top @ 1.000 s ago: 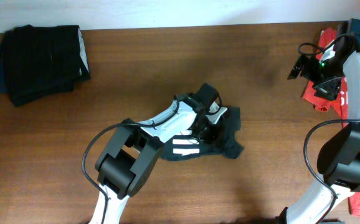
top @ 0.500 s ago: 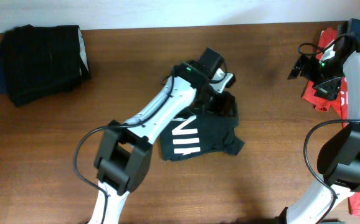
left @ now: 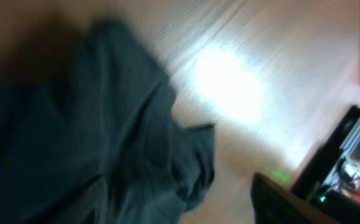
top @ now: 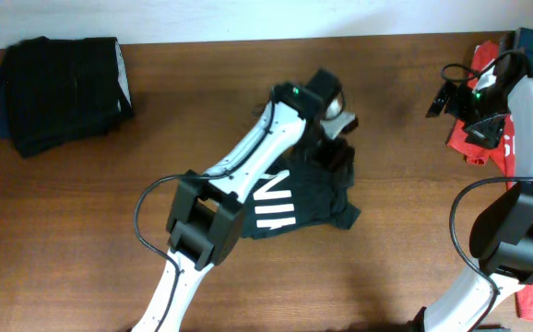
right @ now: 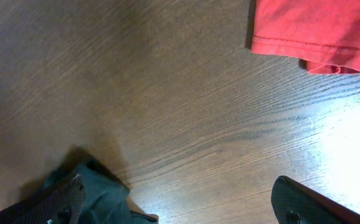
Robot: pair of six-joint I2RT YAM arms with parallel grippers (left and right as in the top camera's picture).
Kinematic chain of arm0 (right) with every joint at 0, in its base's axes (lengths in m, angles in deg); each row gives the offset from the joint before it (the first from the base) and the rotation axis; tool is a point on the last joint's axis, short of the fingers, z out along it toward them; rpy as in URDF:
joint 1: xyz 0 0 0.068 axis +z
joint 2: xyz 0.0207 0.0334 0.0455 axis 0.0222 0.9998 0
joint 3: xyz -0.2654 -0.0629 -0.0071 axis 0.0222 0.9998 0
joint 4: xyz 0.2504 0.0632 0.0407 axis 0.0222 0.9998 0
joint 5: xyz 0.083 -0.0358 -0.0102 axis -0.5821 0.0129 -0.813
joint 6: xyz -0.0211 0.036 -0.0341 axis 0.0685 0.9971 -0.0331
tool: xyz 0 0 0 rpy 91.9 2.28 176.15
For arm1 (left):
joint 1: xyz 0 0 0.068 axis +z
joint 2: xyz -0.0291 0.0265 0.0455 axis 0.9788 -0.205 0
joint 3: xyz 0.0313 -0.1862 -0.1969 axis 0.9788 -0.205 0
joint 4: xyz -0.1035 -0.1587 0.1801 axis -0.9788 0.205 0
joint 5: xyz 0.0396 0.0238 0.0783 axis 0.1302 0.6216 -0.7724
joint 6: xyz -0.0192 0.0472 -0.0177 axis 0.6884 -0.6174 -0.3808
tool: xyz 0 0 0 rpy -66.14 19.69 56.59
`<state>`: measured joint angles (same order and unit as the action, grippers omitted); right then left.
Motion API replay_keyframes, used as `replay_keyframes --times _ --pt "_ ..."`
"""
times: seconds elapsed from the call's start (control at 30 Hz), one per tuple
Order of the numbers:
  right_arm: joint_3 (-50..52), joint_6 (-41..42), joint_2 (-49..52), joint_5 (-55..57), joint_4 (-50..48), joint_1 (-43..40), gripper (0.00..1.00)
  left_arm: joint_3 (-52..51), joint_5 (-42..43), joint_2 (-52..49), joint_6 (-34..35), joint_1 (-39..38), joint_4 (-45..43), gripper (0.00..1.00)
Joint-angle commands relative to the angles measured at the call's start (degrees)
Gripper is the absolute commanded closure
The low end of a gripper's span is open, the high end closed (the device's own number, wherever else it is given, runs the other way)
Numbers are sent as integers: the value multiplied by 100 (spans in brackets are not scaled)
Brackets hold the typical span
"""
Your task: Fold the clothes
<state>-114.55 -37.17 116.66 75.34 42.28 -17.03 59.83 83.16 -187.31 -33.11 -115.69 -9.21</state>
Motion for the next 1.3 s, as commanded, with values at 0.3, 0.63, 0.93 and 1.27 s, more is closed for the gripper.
replay_keyframes --times 0.3,0.63,0.93,1.27 --pt "-13 -15 -31 72 9 -9 1 1969 -859 94 214 2378 2470 1" --pt "-13 -15 -31 72 9 -9 1 -304 -2955 2223 1032 2634 2468 1" --pt "-13 -15 -31 74 9 -9 1 -5289 1016 2577 -640 2601 -968 1" --pt "-13 -15 -31 74 9 -9 1 -7167 1631 2573 -260 2487 -3460 5"
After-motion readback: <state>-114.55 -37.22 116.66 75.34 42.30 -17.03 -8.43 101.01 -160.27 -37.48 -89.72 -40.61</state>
